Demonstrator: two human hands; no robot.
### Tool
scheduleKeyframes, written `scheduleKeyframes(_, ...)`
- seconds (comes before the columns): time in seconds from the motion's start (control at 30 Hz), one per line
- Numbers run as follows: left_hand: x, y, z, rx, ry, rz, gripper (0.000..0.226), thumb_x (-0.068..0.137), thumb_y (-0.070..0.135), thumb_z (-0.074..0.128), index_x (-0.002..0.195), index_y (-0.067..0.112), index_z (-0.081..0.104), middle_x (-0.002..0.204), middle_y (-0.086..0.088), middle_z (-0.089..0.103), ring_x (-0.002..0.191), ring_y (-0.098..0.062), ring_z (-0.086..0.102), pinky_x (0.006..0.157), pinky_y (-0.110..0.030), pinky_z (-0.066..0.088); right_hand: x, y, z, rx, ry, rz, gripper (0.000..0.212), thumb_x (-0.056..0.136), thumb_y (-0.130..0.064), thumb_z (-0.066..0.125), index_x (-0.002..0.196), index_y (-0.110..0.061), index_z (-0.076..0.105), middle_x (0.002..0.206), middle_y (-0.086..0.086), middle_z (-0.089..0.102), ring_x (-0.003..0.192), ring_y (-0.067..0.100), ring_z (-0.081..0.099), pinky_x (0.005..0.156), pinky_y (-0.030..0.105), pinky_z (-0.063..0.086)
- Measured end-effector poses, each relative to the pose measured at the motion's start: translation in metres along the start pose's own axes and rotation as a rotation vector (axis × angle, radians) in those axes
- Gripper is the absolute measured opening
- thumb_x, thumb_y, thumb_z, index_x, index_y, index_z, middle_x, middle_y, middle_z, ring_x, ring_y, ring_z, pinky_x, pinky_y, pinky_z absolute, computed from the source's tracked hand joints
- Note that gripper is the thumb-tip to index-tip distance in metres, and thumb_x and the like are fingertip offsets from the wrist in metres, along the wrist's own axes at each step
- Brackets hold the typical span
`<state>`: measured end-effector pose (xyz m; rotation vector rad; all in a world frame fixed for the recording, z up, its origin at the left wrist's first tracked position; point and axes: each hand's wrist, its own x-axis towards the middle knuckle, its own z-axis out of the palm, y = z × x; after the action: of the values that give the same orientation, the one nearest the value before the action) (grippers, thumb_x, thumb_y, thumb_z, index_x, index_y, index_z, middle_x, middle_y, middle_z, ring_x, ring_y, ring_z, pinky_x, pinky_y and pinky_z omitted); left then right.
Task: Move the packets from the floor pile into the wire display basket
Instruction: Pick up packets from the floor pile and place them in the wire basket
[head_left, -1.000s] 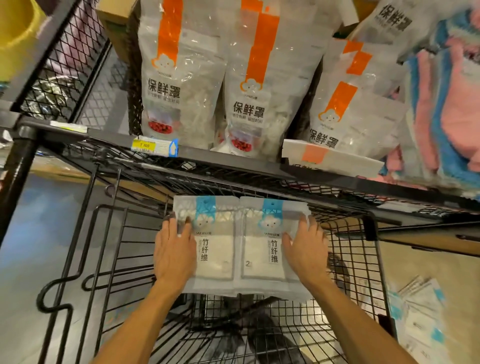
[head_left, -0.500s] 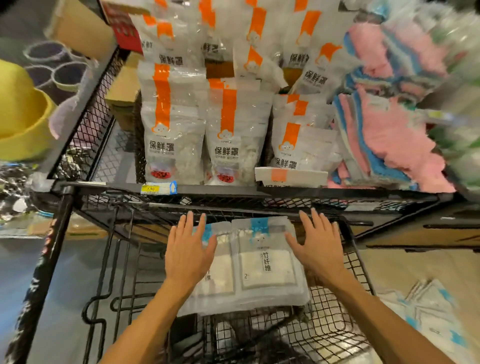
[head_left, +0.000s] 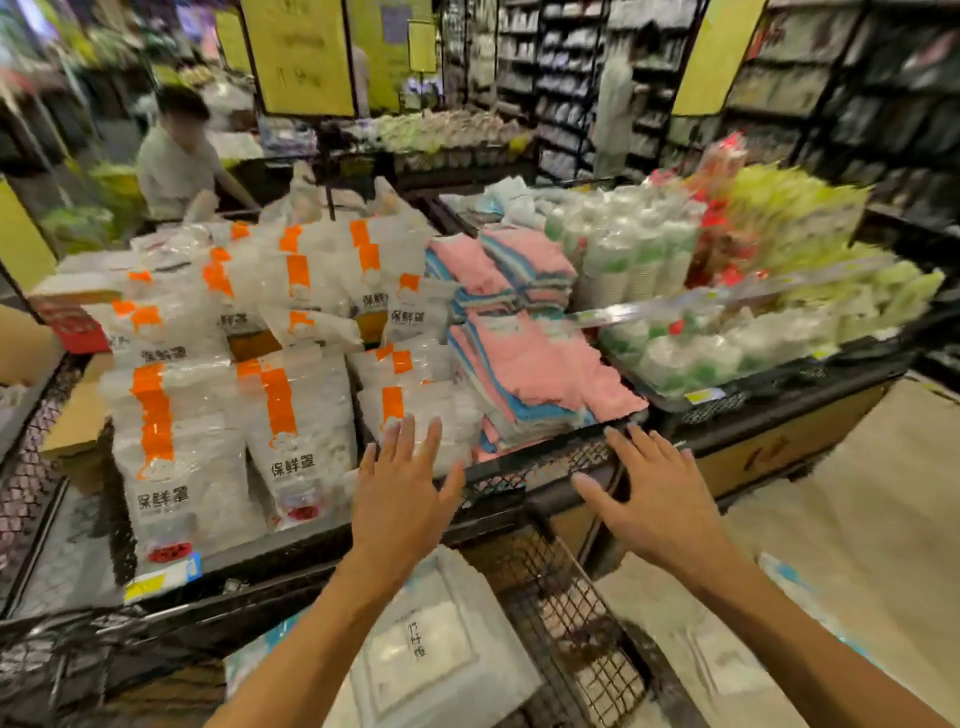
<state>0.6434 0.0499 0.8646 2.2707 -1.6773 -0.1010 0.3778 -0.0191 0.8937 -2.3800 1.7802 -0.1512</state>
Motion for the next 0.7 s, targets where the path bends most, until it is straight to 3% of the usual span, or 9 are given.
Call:
scheduleKeyframes(0.2,0.006,0.128,-0.009,-0.005,-0.002,0.157,0.068,0.103,0.064,0.021,0.163,0.035,0.009,0.171,0.001,0.008,0.158,-0.018,0.004,0.127,-0.042,0.005,-0.036,0.105,-0.067,0.047,0.132,0.077,0.091,0.088,-0.086,0.023,0.162,-0.033,0.023,0.172,-0.002,0.017,0.158,0.023,0.013,0.128,0.049,0.008)
scheduleKeyframes(0.37,-0.014,0.234,0.009,-0.052,-0.020,0.268,0.080,0.093,0.074,0.008,0.162,0.034,0.017,0.171,0.004,0.011,0.157,-0.019,0.010,0.128,-0.045,0.010,-0.084,0.214,-0.096,0.080,0.187,0.184,0.084,0.092,-0.080,0.032,0.161,-0.033,0.028,0.171,-0.001,0.021,0.157,0.024,0.017,0.128,0.049,0.014)
scheduleKeyframes(0.47,-0.023,0.292,0.031,-0.059,-0.053,0.332,0.070,0.102,0.067,0.020,0.162,0.031,0.020,0.170,0.000,0.016,0.157,-0.022,0.013,0.127,-0.045,0.014,-0.117,0.278,-0.103,0.092,0.207,0.281,0.093,0.086,-0.087,0.024,0.160,-0.031,0.031,0.169,0.001,0.027,0.156,0.025,0.022,0.126,0.048,0.021)
scheduleKeyframes(0.57,-0.029,0.345,0.054,-0.041,-0.089,0.427,0.075,0.099,0.068,0.017,0.161,0.028,0.024,0.168,-0.004,0.025,0.154,-0.025,0.023,0.124,-0.046,0.024,-0.150,0.332,-0.103,0.055,0.243,0.384,0.104,0.078,-0.090,0.013,0.158,-0.026,0.036,0.165,0.002,0.036,0.152,0.025,0.031,0.123,0.047,0.028)
scheduleKeyframes(0.7,-0.035,0.408,0.083,-0.072,-0.165,0.523,0.071,0.102,0.067,0.022,0.163,0.031,0.018,0.170,-0.002,0.018,0.157,-0.020,0.015,0.126,-0.045,0.018,-0.188,0.388,-0.102,0.060,0.238,0.535,0.083,0.094,-0.078,0.031,0.159,-0.026,0.033,0.166,0.001,0.034,0.153,0.024,0.028,0.123,0.041,0.019)
